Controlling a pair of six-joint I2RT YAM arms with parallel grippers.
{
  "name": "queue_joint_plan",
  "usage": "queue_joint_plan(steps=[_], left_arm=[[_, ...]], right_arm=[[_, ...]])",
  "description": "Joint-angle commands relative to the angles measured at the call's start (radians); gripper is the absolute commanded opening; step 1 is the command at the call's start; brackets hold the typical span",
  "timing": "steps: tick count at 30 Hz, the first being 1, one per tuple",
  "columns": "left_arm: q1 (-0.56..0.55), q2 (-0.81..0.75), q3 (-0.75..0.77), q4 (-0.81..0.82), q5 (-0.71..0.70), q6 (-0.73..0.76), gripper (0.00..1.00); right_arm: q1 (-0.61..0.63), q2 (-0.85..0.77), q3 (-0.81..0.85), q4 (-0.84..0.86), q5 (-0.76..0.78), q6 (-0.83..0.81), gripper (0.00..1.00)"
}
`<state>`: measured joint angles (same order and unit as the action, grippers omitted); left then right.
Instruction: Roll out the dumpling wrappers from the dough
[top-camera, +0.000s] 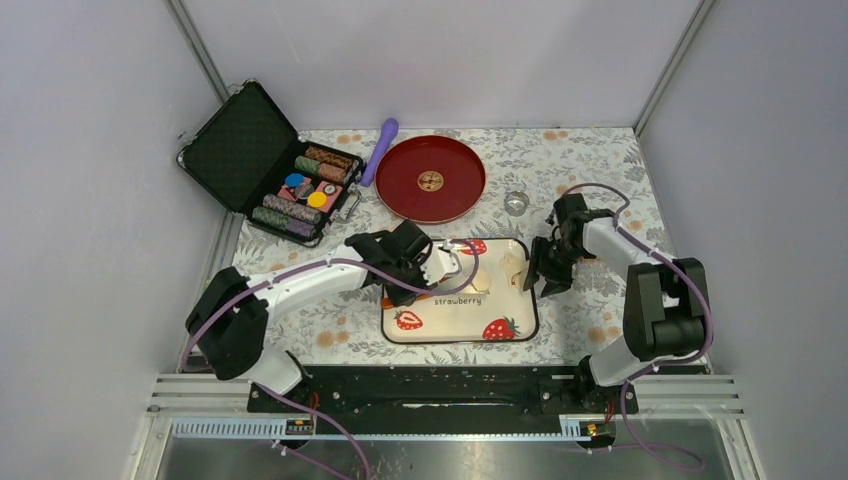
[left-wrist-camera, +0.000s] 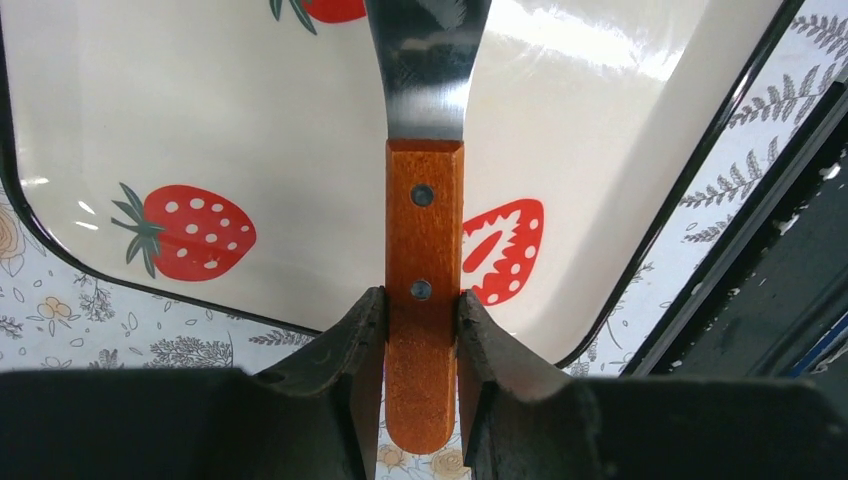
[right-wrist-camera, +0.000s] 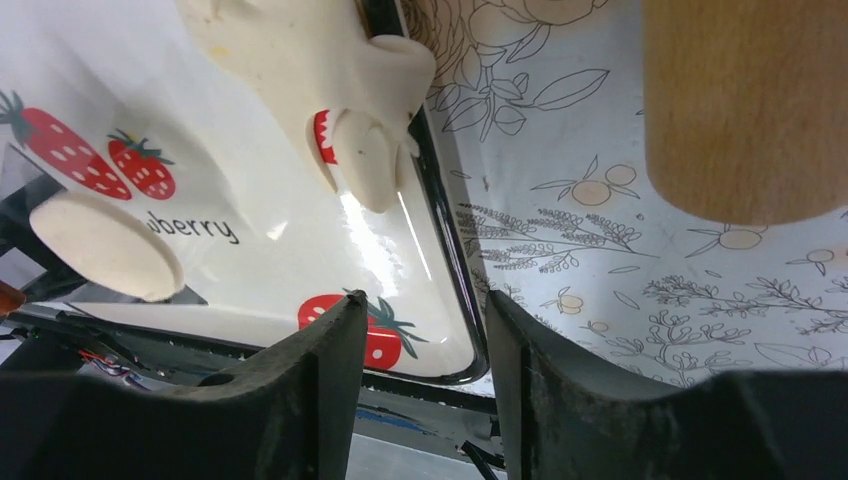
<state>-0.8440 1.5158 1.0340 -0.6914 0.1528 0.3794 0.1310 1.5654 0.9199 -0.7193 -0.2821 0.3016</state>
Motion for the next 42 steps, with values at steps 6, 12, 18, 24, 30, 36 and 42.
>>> queue_joint_plan(steps=[6, 12, 18, 24, 30, 36, 42], left_arm=[[0.041, -0.140, -0.068, 0.199, 0.053, -0.166, 0.00], [0.096, -0.192, -0.111, 0.246, 0.066, -0.225, 0.00], [0.182, -0.235, -0.132, 0.269, 0.092, -0.241, 0.00], [0.248, -0.276, -0.160, 0.278, 0.119, -0.238, 0.00], [0.278, -0.303, -0.201, 0.283, 0.133, -0.235, 0.00], [0.277, -0.235, -0.253, 0.288, 0.148, -0.213, 0.00], [0.251, -0.140, -0.209, 0.249, 0.094, -0.179, 0.00]], right_arm=[[0.009, -0.097, 0.082, -0.067, -0.015, 0.026, 0.57], [0.009, -0.123, 0.146, -0.092, -0.027, 0.040, 0.58], [0.027, -0.071, 0.238, -0.105, -0.053, 0.040, 0.54], [0.100, 0.053, 0.398, -0.135, -0.053, 0.033, 0.52], [0.173, 0.241, 0.632, -0.197, -0.076, 0.030, 0.51], [0.211, 0.332, 0.739, -0.203, -0.088, 0.051, 0.51], [0.214, 0.333, 0.688, -0.175, -0.097, 0.061, 0.51]])
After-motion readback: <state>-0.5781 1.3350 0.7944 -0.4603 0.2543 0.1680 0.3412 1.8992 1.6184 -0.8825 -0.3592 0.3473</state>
